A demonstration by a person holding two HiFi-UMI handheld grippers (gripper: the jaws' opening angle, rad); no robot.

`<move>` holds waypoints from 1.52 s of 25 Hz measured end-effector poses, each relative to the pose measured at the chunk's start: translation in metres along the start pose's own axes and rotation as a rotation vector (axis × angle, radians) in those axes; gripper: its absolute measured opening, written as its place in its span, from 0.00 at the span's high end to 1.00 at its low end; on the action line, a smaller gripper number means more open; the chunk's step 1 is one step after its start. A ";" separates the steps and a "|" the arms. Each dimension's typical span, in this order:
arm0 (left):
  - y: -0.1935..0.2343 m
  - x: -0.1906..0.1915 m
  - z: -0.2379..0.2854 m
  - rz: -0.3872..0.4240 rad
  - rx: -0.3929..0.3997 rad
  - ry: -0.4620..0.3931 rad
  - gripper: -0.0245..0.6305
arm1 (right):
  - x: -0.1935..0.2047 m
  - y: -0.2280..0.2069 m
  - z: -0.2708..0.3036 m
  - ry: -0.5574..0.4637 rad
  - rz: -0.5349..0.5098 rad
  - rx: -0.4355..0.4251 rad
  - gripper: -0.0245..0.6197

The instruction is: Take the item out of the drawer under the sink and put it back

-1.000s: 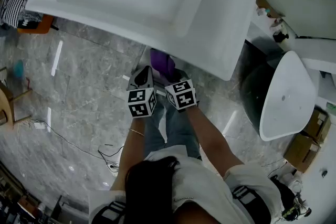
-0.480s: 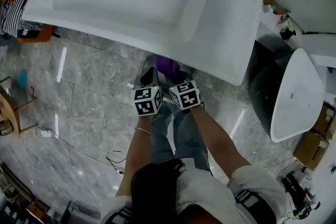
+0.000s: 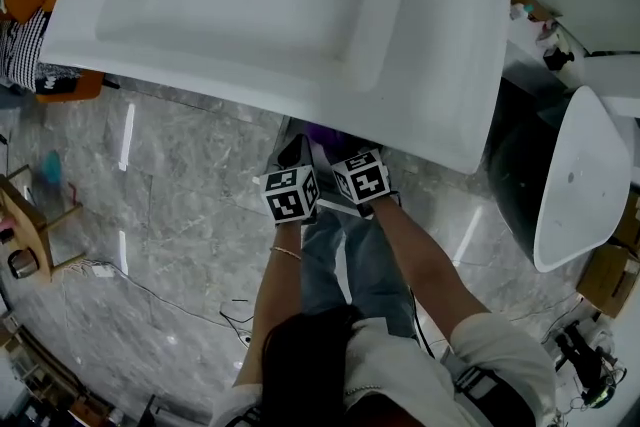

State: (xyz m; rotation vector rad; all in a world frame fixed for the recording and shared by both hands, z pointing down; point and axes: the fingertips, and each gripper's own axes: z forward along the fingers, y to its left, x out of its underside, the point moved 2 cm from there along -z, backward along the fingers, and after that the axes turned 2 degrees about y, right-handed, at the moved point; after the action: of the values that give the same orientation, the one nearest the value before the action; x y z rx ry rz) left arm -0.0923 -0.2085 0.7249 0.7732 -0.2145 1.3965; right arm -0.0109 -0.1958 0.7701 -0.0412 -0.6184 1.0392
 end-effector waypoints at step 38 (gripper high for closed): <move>-0.008 -0.011 -0.027 -0.040 -0.042 0.005 0.96 | -0.015 0.013 -0.041 -0.034 0.093 -0.058 0.52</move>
State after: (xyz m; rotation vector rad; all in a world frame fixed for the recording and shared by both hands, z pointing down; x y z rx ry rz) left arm -0.0949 -0.2008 0.6962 0.7357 -0.2223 1.3518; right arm -0.0061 -0.1905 0.7254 -0.1041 -0.6829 1.1140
